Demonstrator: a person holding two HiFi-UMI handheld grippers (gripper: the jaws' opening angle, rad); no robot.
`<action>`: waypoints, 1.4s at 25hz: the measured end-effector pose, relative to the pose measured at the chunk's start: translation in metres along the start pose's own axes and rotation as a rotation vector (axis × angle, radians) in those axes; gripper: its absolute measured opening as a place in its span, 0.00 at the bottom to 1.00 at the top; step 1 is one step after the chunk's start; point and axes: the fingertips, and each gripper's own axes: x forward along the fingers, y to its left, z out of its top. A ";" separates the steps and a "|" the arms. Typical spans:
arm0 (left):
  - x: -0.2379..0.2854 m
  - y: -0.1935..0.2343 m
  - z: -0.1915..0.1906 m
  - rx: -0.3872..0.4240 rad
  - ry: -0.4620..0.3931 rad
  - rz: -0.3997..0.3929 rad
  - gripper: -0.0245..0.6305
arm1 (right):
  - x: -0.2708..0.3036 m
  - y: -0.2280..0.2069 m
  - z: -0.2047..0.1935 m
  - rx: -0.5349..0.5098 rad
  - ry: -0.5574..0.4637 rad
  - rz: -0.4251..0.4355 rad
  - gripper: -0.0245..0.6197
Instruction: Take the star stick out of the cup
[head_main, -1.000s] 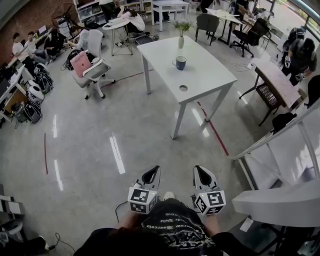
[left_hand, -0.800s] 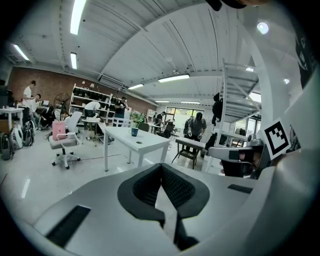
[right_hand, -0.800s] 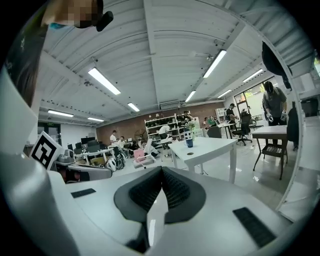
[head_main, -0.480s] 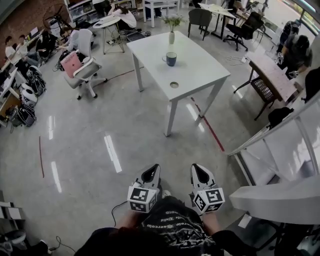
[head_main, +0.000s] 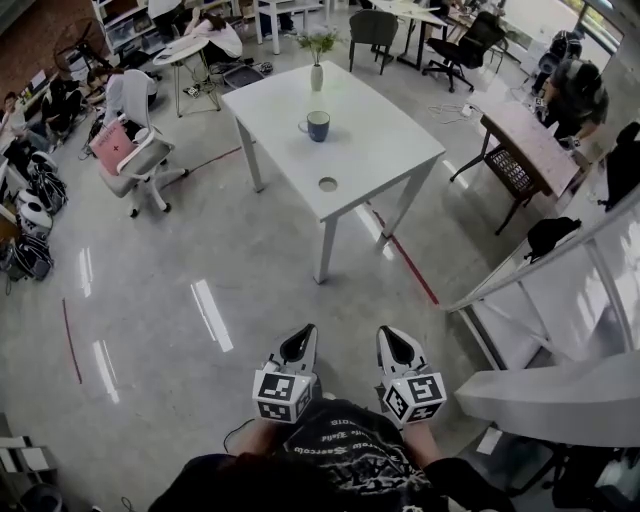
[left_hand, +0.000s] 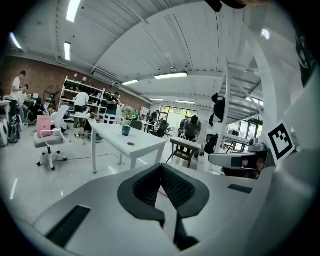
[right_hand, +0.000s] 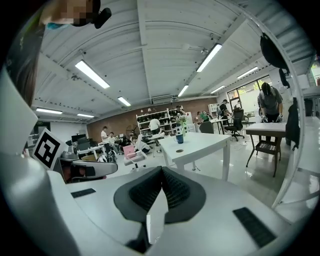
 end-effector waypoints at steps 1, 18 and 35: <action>0.012 0.011 0.008 0.002 0.004 -0.005 0.07 | 0.016 -0.002 0.007 0.004 0.001 -0.001 0.05; 0.160 0.190 0.127 0.035 0.010 -0.130 0.07 | 0.250 0.002 0.098 0.005 -0.007 -0.059 0.05; 0.216 0.279 0.156 0.011 0.003 -0.090 0.07 | 0.358 -0.007 0.136 -0.009 -0.028 -0.042 0.05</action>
